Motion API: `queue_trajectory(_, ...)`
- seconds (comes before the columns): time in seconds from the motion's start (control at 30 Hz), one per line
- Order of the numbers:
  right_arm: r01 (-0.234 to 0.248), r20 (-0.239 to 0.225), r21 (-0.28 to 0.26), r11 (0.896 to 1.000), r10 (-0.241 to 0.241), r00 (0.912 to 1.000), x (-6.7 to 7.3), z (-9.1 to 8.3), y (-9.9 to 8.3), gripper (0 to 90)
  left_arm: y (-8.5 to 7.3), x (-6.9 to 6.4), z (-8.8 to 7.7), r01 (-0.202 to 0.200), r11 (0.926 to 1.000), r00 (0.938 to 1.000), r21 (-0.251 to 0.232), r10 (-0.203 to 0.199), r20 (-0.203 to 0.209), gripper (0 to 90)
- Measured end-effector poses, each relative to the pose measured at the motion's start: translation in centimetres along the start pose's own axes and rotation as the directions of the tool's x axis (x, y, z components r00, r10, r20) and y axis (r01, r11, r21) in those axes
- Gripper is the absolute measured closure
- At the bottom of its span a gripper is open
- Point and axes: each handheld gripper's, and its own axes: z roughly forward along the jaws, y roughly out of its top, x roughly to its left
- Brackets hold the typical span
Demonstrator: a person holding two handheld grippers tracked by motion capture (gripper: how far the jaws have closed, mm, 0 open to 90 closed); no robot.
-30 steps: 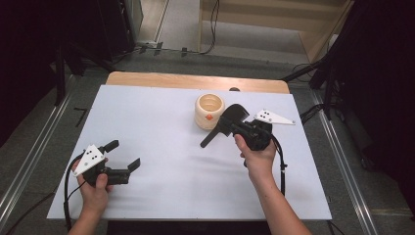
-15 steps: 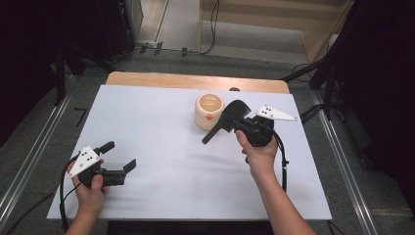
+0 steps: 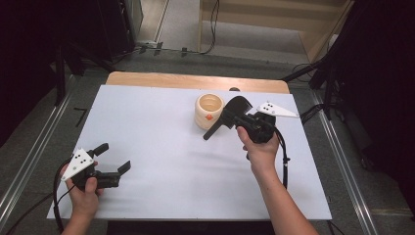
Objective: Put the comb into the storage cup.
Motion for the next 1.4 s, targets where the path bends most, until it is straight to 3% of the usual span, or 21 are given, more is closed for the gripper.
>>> queue_trajectory(0.27, 0.006, 0.007, -0.008, 1.0, -0.006, 1.0, -0.1, 0.0, 0.6, 82.3, -0.2, 0.3, -0.3, 0.02, 0.9998, 0.9998, -0.002, -0.02, 0.001, 0.0)
queue_trajectory(0.6, 0.004, 0.02, -0.024, 1.0, -0.003, 0.9998, -0.7, -0.2, 1.3, 82.4, -0.4, -0.2, 0.1, -0.019, 0.9994, 0.9998, 0.027, 0.019, 0.009, 0.0)
queue_trajectory(1.4, 0.019, 0.052, -0.045, 0.999, -0.017, 0.9985, -1.5, 0.0, 3.1, 82.4, -0.5, -0.1, -0.1, -0.007, 0.9998, 0.9998, 0.017, 0.007, 0.016, 0.0)
